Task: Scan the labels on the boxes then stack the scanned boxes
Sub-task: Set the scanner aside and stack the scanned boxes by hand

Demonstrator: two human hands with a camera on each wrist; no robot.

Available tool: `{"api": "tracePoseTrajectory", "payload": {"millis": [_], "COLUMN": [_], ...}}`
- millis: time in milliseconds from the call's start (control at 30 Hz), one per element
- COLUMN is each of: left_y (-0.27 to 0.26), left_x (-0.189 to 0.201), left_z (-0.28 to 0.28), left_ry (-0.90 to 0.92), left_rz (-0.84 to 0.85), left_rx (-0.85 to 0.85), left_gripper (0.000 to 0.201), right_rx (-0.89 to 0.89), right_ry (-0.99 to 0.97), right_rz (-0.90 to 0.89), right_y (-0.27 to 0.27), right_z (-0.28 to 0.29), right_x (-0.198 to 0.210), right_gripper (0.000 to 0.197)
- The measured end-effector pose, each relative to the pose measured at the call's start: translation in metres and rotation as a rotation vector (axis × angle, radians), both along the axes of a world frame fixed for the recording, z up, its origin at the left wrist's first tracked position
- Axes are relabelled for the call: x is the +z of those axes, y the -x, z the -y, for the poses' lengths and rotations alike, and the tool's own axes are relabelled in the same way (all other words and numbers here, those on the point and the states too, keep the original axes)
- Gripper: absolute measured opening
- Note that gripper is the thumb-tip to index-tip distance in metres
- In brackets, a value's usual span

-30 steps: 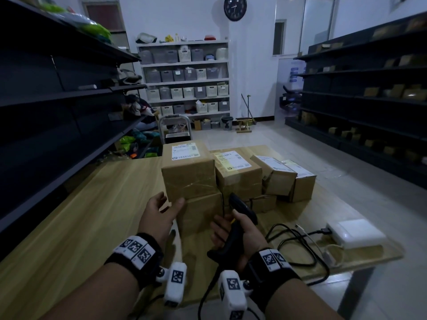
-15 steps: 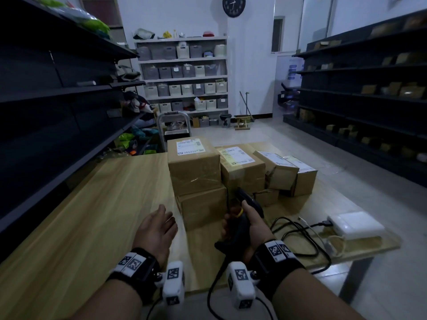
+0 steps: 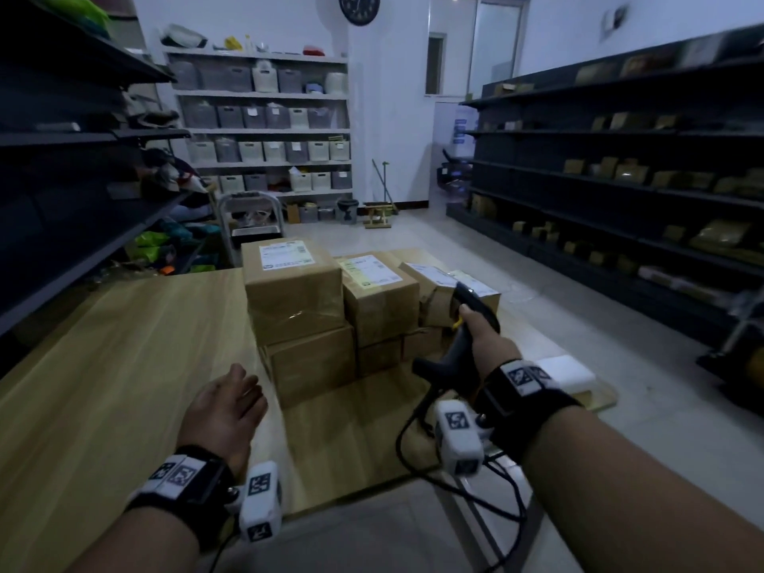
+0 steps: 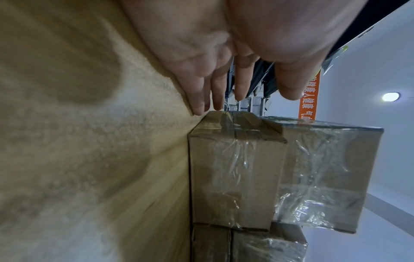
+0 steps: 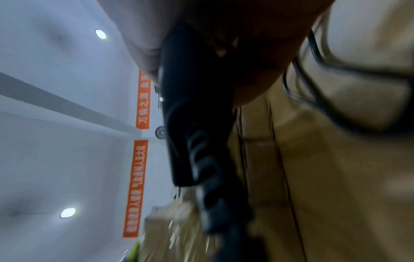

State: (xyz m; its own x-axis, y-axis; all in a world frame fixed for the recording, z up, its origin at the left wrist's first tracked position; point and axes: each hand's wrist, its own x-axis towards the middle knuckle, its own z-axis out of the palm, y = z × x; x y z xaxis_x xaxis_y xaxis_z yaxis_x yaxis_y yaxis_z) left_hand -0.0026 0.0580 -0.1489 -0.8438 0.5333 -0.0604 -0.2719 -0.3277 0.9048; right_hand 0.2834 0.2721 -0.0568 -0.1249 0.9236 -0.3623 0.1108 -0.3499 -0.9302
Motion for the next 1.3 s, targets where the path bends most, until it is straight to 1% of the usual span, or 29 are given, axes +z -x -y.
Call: {"api": "tracePoseTrajectory", "payload": {"millis": [33,67,100,133,167,267,300,433,500,567,600,633,667,700,733,800,833,867,933,1000,1133,1300], "left_y": [0.001,0.002,0.002,0.003,0.003,0.004,0.004,0.006,0.006,0.003,0.002,0.001,0.0,0.001,0.001,0.0,0.001,0.001,-0.001,-0.003,-0.005,-0.004], "left_x": [-0.001,-0.002,-0.003,-0.003,-0.003,-0.004,-0.004,-0.007,-0.007,-0.005,-0.004,-0.004,-0.004,-0.004,-0.004,-0.002,-0.003,-0.004,-0.001,0.002,0.004,0.002], "left_z": [0.0,0.0,0.001,0.001,0.002,0.002,0.001,0.001,0.001,0.001,0.003,0.003,0.003,0.003,0.003,0.002,0.002,0.001,0.001,0.0,0.0,0.003], "left_ry": [-0.006,-0.009,-0.011,-0.011,-0.008,0.003,0.007,0.021,0.009,-0.005,-0.013,-0.023,-0.017,-0.01,-0.016,-0.038,-0.033,-0.022,-0.002,-0.011,-0.012,0.001], "left_rz": [0.002,0.005,0.005,0.01,0.017,0.013,0.005,0.015,0.021,0.018,0.014,-0.005,-0.031,-0.037,-0.035,0.014,0.031,0.037,0.04,0.038,0.048,0.026], "left_rx": [-0.003,-0.009,-0.017,-0.026,-0.038,-0.05,-0.047,-0.047,-0.057,-0.041,-0.04,-0.037,-0.037,-0.038,-0.037,-0.021,-0.013,-0.009,-0.008,0.002,0.015,-0.001], "left_gripper": [0.068,0.068,0.068,0.068,0.067,0.062,0.061,0.058,0.061,0.065,0.071,0.085,0.105,0.12,0.118,0.085,0.074,0.07,0.068,0.07,0.071,0.07], "right_rx": [-0.052,-0.081,-0.108,-0.113,-0.106,-0.035,-0.001,0.077,0.139,0.159,0.161,0.166,0.18,0.194,0.205,0.213,0.212,0.213,0.228,0.256,0.274,0.223], "right_ry": [-0.076,-0.11,-0.129,-0.142,-0.174,-0.152,-0.144,-0.109,-0.084,-0.122,-0.154,-0.186,-0.202,-0.211,-0.224,-0.251,-0.271,-0.291,-0.327,-0.358,-0.377,-0.388], "right_rz": [0.054,0.094,0.089,0.107,0.173,0.313,0.344,0.459,0.521,0.605,0.648,0.693,0.73,0.755,0.771,0.796,0.81,0.82,0.851,0.905,0.964,0.929], "right_y": [-0.009,-0.02,-0.031,-0.035,-0.039,-0.045,-0.048,-0.042,-0.039,-0.036,-0.035,-0.035,-0.035,-0.035,-0.036,-0.036,-0.036,-0.035,-0.035,-0.035,-0.04,-0.046], "right_z": [-0.004,-0.014,-0.027,-0.03,-0.033,-0.05,-0.061,-0.064,-0.066,-0.067,-0.068,-0.068,-0.064,-0.064,-0.064,-0.063,-0.063,-0.064,-0.064,-0.064,-0.067,-0.07], "right_x": [0.008,0.012,0.012,0.013,0.012,0.003,-0.005,-0.005,-0.008,-0.012,-0.013,-0.012,-0.009,-0.008,-0.009,-0.009,-0.01,-0.011,-0.013,-0.011,-0.01,-0.004], "right_gripper": [0.105,0.097,0.089,0.084,0.081,0.09,0.089,0.068,0.069,0.074,0.074,0.073,0.071,0.069,0.066,0.06,0.056,0.053,0.052,0.054,0.058,0.061]}}
